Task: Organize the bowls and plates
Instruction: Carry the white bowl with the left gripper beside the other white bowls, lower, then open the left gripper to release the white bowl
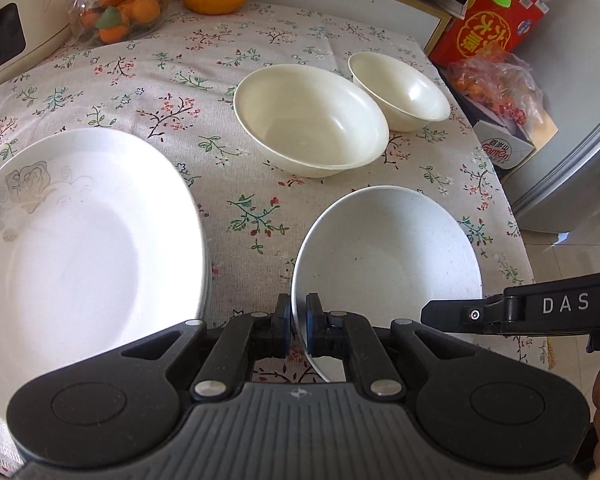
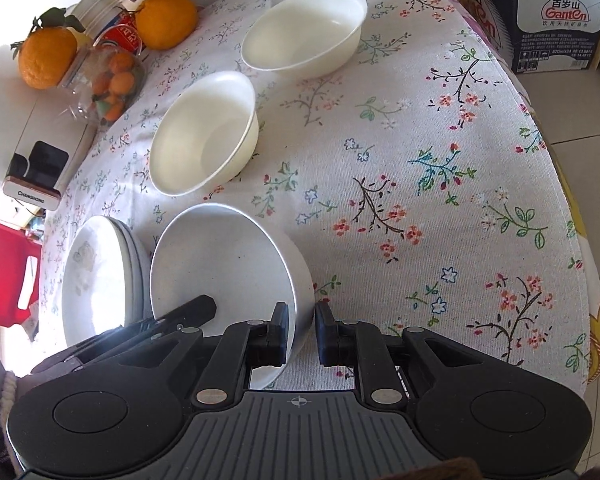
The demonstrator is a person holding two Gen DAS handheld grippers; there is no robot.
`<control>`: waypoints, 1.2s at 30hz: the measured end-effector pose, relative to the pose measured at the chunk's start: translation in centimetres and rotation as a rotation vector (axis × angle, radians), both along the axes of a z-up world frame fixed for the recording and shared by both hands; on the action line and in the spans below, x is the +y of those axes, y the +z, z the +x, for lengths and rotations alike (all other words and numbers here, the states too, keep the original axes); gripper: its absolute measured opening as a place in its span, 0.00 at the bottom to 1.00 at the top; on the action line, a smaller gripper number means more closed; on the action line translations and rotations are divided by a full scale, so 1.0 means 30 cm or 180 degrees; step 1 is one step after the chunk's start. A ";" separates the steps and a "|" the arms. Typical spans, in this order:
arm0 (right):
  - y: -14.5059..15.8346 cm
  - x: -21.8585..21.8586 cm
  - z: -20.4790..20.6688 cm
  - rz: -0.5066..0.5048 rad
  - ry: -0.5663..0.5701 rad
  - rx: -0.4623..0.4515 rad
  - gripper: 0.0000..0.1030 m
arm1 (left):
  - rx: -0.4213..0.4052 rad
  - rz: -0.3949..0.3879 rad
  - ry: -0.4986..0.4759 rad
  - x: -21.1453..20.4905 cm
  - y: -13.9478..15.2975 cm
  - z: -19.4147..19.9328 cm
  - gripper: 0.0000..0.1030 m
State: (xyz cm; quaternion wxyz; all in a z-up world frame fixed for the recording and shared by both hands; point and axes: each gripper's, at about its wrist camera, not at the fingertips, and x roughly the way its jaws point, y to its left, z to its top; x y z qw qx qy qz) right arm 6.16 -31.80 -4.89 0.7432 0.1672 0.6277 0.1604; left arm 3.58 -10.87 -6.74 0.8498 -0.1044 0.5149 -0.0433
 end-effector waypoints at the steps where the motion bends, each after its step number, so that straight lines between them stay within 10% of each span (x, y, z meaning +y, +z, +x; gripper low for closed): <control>1: 0.002 0.001 0.001 -0.0002 -0.0003 -0.0007 0.16 | -0.0005 0.0010 -0.0008 -0.001 0.000 0.002 0.07; 16: 0.024 0.025 0.022 -0.0078 -0.0050 -0.0189 0.21 | 0.0009 -0.0044 -0.0124 0.001 0.005 0.018 0.12; 20: 0.044 0.021 0.028 -0.0034 -0.0090 -0.0274 0.25 | -0.0073 0.0046 -0.0104 0.011 0.033 0.012 0.36; 36: 0.091 -0.019 0.101 0.0134 -0.0408 -0.0491 0.43 | -0.0329 -0.0172 -0.0040 0.098 0.138 0.085 0.43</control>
